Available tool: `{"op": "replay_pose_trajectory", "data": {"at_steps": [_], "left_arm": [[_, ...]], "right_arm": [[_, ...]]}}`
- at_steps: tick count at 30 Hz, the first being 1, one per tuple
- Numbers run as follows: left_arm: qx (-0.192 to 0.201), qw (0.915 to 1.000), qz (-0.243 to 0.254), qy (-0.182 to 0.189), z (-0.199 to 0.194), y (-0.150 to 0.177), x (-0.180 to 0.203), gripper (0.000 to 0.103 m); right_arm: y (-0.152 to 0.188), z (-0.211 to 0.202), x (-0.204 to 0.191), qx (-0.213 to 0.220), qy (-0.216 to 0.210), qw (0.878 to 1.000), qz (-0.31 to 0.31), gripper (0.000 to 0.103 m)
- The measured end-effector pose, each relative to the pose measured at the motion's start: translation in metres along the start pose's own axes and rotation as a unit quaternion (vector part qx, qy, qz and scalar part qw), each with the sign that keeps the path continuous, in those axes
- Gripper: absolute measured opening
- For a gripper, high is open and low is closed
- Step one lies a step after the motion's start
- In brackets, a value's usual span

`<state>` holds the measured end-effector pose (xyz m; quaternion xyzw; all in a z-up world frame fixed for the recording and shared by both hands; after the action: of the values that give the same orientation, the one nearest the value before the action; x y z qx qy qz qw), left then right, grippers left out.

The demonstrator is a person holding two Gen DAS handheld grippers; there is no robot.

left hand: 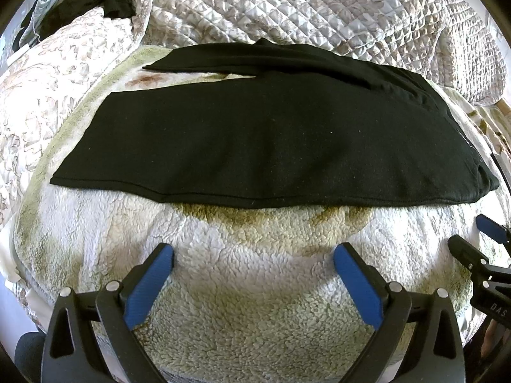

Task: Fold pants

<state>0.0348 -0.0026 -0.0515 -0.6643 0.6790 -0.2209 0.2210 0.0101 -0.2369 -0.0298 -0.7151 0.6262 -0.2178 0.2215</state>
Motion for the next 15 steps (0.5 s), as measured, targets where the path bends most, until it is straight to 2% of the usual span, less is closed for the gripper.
{"op": "replay_pose_trajectory", "data": {"at_steps": [15], "left_arm": [[0.000,1.0000,0.002,0.001,0.0007,-0.0010,0.0018,0.102]], "right_arm": [[-0.0002,0.0008,0.0005,-0.001,0.001,1.000,0.000,0.082]]}}
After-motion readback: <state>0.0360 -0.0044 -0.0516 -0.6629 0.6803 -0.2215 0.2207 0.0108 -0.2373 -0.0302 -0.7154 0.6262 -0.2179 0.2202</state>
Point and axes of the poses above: each gripper's, at about its wrist camera, not at the fingertips, and z roughly the way its jaws point, x to its right, y to its underside, the point moved 6 cm from there along z, roughly the way its jaws point, and after that the axes turned 2 degrees about x, right-handed, at the moved point
